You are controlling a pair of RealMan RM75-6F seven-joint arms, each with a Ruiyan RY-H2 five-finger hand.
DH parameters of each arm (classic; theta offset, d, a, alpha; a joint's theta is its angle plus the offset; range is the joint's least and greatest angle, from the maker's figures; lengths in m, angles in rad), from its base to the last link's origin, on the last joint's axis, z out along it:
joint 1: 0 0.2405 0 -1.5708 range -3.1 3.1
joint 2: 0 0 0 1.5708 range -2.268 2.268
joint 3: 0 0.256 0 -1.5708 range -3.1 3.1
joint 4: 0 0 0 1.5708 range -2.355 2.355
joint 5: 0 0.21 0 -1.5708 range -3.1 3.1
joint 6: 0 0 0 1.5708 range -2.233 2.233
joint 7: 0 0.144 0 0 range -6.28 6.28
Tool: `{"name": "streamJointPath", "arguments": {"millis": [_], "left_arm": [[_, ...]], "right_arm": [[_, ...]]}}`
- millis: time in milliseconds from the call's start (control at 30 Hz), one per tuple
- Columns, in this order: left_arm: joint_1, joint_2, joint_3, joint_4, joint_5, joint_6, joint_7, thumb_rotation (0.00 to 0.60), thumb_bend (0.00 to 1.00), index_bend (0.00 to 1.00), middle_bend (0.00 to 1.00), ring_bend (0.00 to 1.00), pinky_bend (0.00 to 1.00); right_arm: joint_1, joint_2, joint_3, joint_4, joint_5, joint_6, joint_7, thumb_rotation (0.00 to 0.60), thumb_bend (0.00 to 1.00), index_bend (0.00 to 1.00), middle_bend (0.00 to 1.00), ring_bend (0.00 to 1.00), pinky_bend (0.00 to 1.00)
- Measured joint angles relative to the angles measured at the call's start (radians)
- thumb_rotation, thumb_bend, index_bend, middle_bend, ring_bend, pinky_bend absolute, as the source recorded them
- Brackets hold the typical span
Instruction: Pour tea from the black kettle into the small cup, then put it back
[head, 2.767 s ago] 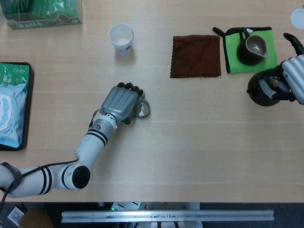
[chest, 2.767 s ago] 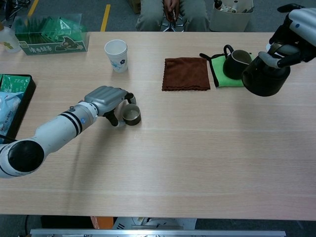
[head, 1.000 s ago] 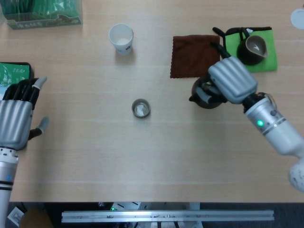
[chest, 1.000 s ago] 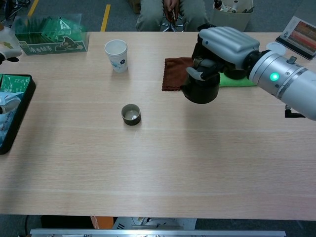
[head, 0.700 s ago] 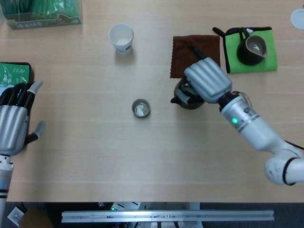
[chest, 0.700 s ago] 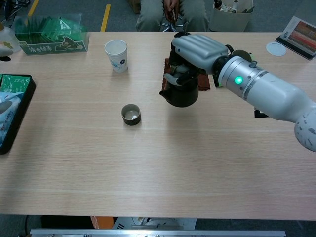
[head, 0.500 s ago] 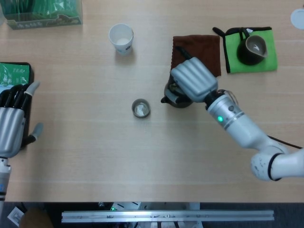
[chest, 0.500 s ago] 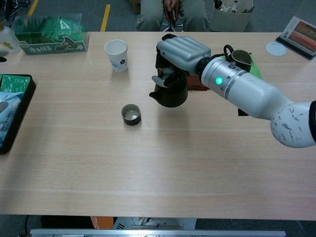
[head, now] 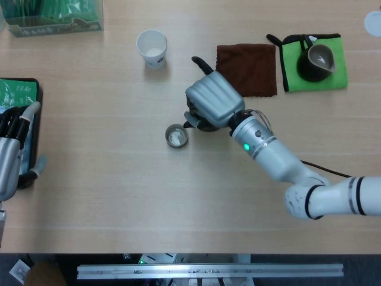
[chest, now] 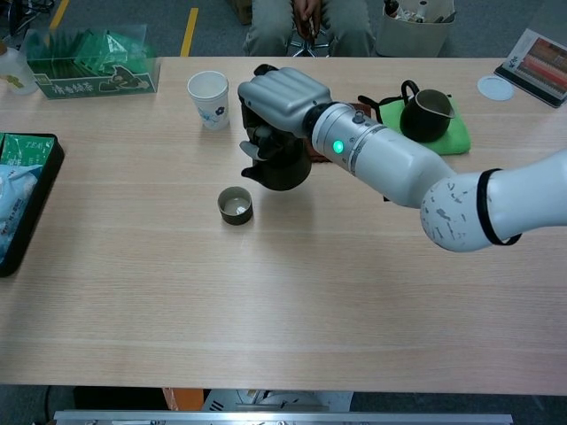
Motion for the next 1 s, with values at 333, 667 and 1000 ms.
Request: {"name": "streamJointPath", "arguments": {"millis": [333, 667, 1000], "left_arm": [[0.019, 0.003, -0.018, 0.01, 0.004, -0.004, -0.025, 0.6, 0.27, 0.09, 0.17, 0.14, 0.2], [0.039, 0.002, -0.032, 0.022, 0.009, -0.004, -0.044, 0.6, 0.27, 0.09, 0.17, 0.14, 0.2], [0.051, -0.002, -0.044, 0.028, 0.012, -0.009, -0.055, 0.6, 0.27, 0.09, 0.17, 0.14, 0.2]], "right_arm": [[0.085, -0.049, -0.009, 0.051, 0.067, -0.005, -0.1, 0.511, 0.39, 1.0, 0.91, 0.88, 0.02], [0.149, -0.081, -0.029, 0.079, 0.112, 0.001, -0.182, 0.512, 0.39, 1.0, 0.91, 0.88, 0.02], [0.188, -0.081, -0.051, 0.081, 0.141, 0.011, -0.241, 0.513, 0.39, 1.0, 0.91, 0.88, 0.02]]}}
